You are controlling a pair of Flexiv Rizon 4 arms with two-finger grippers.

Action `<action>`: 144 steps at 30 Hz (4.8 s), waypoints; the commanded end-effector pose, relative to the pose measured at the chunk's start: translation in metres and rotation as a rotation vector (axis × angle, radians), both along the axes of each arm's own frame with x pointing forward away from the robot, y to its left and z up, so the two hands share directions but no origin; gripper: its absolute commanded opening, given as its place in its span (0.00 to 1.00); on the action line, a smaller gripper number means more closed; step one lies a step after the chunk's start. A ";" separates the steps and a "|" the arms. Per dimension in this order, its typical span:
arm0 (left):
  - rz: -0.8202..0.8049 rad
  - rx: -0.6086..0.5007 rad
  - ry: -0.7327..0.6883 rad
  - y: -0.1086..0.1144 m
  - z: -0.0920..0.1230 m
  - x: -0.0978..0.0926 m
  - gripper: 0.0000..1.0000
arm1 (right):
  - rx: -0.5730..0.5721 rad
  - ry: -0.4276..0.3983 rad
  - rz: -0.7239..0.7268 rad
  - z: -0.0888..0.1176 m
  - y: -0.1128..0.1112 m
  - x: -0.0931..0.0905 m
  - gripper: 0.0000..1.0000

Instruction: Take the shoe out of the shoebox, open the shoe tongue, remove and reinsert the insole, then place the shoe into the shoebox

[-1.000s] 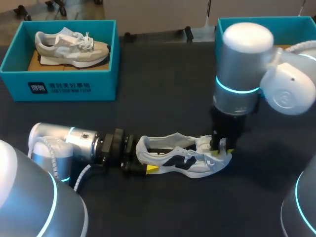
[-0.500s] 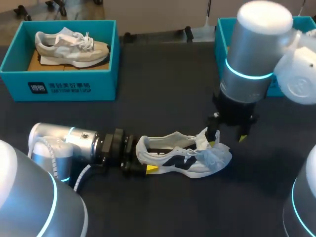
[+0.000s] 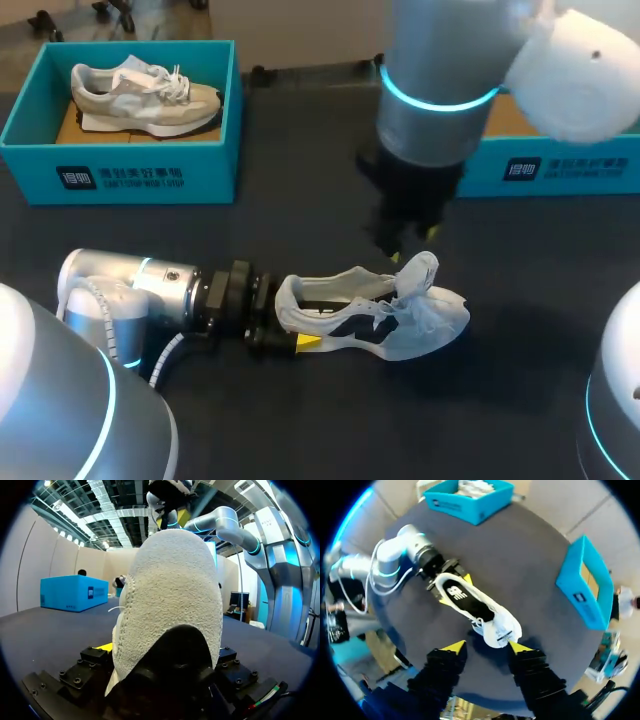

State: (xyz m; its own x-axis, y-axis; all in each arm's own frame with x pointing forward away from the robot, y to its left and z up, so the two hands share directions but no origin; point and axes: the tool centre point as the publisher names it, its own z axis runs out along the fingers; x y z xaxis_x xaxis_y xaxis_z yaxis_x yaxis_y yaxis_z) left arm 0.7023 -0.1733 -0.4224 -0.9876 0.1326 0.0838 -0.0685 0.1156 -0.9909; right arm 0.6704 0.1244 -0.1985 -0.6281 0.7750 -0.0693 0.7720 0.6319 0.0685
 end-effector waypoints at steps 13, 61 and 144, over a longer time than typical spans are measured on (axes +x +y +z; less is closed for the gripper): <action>0.002 -0.001 0.000 -0.001 -0.001 0.000 0.00 | -0.001 -0.142 0.587 -0.006 0.046 -0.008 0.00; 0.002 -0.001 0.000 -0.001 -0.001 0.000 0.00 | -0.159 -0.053 0.837 -0.085 0.120 0.018 0.00; 0.002 -0.001 0.000 -0.001 -0.001 0.000 0.00 | -0.108 0.010 0.695 -0.194 0.022 0.047 0.36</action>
State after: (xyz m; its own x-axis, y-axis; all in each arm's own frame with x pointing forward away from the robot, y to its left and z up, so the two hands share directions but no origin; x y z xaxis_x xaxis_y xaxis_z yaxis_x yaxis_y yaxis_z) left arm 0.7023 -0.1733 -0.4224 -0.9876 0.1330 0.0837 -0.0684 0.1154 -0.9910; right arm 0.7132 0.1481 -0.3863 -0.9744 0.1864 -0.1256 0.1923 0.9806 -0.0368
